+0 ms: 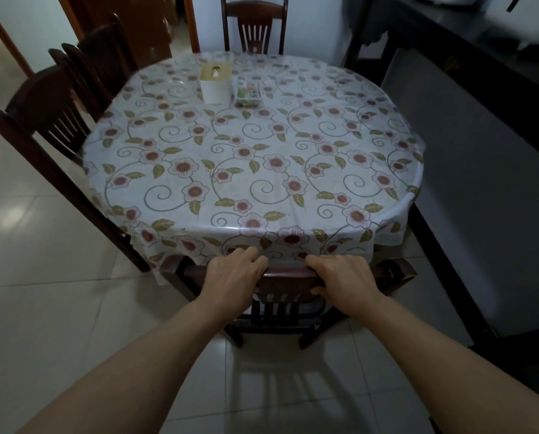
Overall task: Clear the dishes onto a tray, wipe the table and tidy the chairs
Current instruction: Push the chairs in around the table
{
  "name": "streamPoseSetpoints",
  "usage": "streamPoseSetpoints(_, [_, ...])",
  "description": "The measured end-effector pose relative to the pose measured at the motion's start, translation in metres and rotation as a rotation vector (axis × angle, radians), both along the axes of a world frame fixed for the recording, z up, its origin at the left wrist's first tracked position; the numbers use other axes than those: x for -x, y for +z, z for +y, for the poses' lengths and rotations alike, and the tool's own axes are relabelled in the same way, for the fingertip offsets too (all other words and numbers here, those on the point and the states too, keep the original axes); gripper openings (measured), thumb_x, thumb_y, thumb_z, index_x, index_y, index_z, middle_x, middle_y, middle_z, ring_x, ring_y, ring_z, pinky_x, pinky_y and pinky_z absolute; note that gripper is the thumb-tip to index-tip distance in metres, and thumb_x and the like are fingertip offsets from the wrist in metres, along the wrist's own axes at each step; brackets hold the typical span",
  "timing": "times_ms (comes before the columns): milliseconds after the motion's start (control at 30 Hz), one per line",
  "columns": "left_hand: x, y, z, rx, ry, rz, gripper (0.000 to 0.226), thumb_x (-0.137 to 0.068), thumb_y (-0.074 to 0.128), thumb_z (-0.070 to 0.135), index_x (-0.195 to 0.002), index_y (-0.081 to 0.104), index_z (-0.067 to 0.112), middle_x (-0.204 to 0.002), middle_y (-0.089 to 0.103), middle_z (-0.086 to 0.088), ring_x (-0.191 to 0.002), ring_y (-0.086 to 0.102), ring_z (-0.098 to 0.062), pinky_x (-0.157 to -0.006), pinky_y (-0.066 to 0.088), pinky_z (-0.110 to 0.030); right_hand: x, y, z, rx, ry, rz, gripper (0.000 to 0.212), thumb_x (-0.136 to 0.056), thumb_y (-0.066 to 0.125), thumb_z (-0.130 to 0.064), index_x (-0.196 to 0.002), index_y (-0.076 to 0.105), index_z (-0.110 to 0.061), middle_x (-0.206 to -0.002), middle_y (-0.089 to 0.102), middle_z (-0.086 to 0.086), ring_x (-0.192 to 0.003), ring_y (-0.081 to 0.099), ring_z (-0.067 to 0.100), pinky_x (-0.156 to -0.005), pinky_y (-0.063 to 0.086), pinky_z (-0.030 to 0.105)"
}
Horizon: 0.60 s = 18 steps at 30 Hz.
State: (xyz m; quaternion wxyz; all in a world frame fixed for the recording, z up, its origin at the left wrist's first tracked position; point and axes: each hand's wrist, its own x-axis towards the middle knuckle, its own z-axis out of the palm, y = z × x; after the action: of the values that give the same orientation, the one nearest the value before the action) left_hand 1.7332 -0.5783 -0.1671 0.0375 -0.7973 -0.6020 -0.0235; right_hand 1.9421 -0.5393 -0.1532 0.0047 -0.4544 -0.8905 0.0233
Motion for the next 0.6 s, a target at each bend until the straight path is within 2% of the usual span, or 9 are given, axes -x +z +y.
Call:
streamPoseSetpoints(100, [-0.001,0.000,-0.001,-0.008,0.008,0.004,0.043,-0.038,0.092,0.021,-0.065,0.058,0.021,-0.065,0.052,0.006,-0.050,0.051,-0.014,-0.042,0.003,-0.019,0.002,0.001,-0.002,0.016,-0.025,-0.023,0.036,-0.079,0.069,-0.031,-0.110,0.054,-0.022,-0.101,0.065,-0.002,-0.094,0.063,0.023,-0.064,0.040,0.030])
streamPoseSetpoints(233, [-0.004,-0.001,-0.004,-0.029,0.033,0.021,0.039,-0.043,0.090,0.020,-0.066,0.059,0.019,-0.065,0.053,0.003,-0.050,0.051,-0.016,-0.038,0.019,-0.021,0.007,0.003,-0.008,0.015,-0.082,-0.082,0.040,-0.082,0.068,-0.032,-0.114,0.048,-0.019,-0.107,0.057,0.002,-0.099,0.055,0.024,-0.068,0.035,0.032])
streamPoseSetpoints(333, [-0.006,-0.003,-0.007,-0.049,0.051,0.023,0.041,-0.045,0.088,0.019,-0.071,0.057,0.018,-0.067,0.053,0.001,-0.053,0.051,-0.017,-0.040,0.020,-0.024,0.009,0.005,-0.013,-0.006,-0.143,-0.111,0.041,-0.082,0.068,-0.034,-0.113,0.046,-0.017,-0.108,0.056,0.004,-0.102,0.053,0.025,-0.074,0.036,0.034])
streamPoseSetpoints(400, [-0.010,-0.002,-0.012,-0.061,0.069,0.003,0.040,-0.052,0.084,0.017,-0.080,0.056,0.019,-0.075,0.054,0.000,-0.062,0.053,-0.018,-0.045,0.023,-0.027,0.010,0.005,-0.018,-0.014,-0.194,-0.125,0.044,-0.081,0.069,-0.035,-0.113,0.045,-0.017,-0.110,0.057,0.005,-0.104,0.053,0.025,-0.081,0.040,0.035])
streamPoseSetpoints(500, [-0.015,0.000,-0.019,-0.035,0.125,-0.009,0.030,-0.081,0.063,0.015,-0.108,0.050,0.019,-0.103,0.052,-0.001,-0.092,0.053,-0.021,-0.064,0.029,-0.028,0.011,0.006,-0.024,-0.001,-0.246,-0.132,0.050,-0.082,0.068,-0.036,-0.119,0.040,-0.015,-0.113,0.056,0.006,-0.107,0.052,0.025,-0.087,0.040,0.036])
streamPoseSetpoints(600, [-0.014,0.010,-0.025,0.005,0.178,-0.030,0.029,-0.087,0.055,0.014,-0.114,0.047,0.018,-0.112,0.053,-0.003,-0.100,0.053,-0.023,-0.073,0.032,-0.029,0.012,0.011,-0.027,0.050,-0.248,-0.119,0.055,-0.084,0.065,-0.035,-0.125,0.036,-0.014,-0.121,0.051,0.008,-0.113,0.047,0.027,-0.093,0.037,0.037])
